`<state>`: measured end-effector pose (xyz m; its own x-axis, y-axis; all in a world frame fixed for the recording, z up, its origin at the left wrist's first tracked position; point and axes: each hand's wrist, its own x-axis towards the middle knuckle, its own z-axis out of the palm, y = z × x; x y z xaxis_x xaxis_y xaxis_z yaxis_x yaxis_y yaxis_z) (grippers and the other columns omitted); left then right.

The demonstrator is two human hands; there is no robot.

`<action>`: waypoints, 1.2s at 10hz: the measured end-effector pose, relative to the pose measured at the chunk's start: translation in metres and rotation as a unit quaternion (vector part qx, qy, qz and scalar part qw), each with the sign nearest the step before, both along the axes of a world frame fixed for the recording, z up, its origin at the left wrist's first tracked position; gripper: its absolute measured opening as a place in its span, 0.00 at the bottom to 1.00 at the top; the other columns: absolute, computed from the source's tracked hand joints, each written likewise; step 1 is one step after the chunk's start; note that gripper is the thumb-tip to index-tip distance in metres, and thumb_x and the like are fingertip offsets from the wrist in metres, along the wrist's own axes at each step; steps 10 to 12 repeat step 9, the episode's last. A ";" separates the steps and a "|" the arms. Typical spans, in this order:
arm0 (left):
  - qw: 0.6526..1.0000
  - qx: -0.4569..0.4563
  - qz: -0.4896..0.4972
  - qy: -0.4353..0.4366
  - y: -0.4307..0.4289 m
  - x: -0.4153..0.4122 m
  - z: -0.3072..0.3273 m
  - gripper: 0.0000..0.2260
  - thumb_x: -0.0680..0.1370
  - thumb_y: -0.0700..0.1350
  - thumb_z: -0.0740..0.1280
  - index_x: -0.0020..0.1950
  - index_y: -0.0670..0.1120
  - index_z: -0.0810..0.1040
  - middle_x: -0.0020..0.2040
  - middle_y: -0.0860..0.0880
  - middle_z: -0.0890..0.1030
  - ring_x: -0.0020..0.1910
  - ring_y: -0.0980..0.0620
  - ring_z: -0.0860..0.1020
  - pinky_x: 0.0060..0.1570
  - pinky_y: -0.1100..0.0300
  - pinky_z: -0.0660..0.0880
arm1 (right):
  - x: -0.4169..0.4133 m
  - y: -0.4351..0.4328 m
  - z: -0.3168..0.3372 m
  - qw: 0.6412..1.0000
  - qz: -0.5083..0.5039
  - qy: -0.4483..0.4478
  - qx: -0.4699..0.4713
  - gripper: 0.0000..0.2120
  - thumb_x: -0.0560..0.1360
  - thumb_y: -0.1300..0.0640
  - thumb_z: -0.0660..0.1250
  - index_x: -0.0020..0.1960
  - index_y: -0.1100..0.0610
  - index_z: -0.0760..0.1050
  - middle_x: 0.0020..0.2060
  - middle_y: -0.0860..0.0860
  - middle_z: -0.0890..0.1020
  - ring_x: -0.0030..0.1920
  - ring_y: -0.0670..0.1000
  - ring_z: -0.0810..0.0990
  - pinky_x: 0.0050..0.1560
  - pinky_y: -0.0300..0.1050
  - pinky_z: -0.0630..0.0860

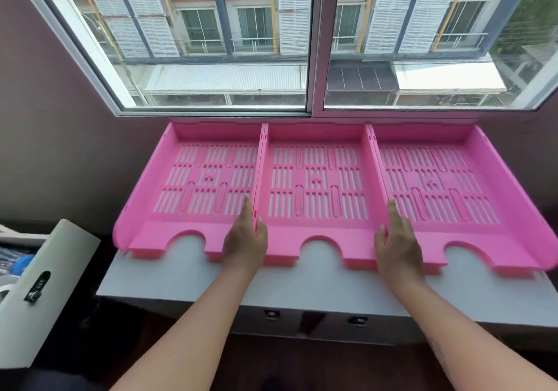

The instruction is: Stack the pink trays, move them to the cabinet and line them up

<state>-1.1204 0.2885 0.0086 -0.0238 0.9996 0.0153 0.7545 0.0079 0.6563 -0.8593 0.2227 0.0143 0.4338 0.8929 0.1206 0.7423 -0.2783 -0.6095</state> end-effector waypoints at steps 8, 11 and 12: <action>0.972 -0.033 0.050 0.227 -0.065 -0.090 -0.024 0.42 0.74 0.69 0.55 0.80 0.45 0.51 0.80 0.46 0.54 0.78 0.46 0.51 0.75 0.48 0.51 | 0.083 -0.081 -0.017 0.971 -0.004 -0.129 -0.200 0.50 0.70 0.26 0.52 0.79 0.61 0.54 0.78 0.59 0.59 0.79 0.57 0.54 0.78 0.55 0.53; 0.968 -0.034 0.055 0.243 -0.063 -0.089 -0.025 0.42 0.74 0.70 0.53 0.80 0.45 0.50 0.80 0.46 0.54 0.78 0.46 0.50 0.75 0.48 0.51 | 0.081 -0.079 0.002 0.988 -0.023 -0.043 -0.150 0.47 0.70 0.30 0.58 0.76 0.62 0.62 0.76 0.59 0.64 0.77 0.58 0.59 0.77 0.58 0.56; 0.968 -0.034 0.055 0.243 -0.063 -0.089 -0.025 0.42 0.74 0.70 0.53 0.80 0.45 0.50 0.80 0.46 0.54 0.78 0.46 0.50 0.75 0.48 0.51 | 0.081 -0.079 0.002 0.988 -0.023 -0.043 -0.150 0.47 0.70 0.30 0.58 0.76 0.62 0.62 0.76 0.59 0.64 0.77 0.58 0.59 0.77 0.58 0.56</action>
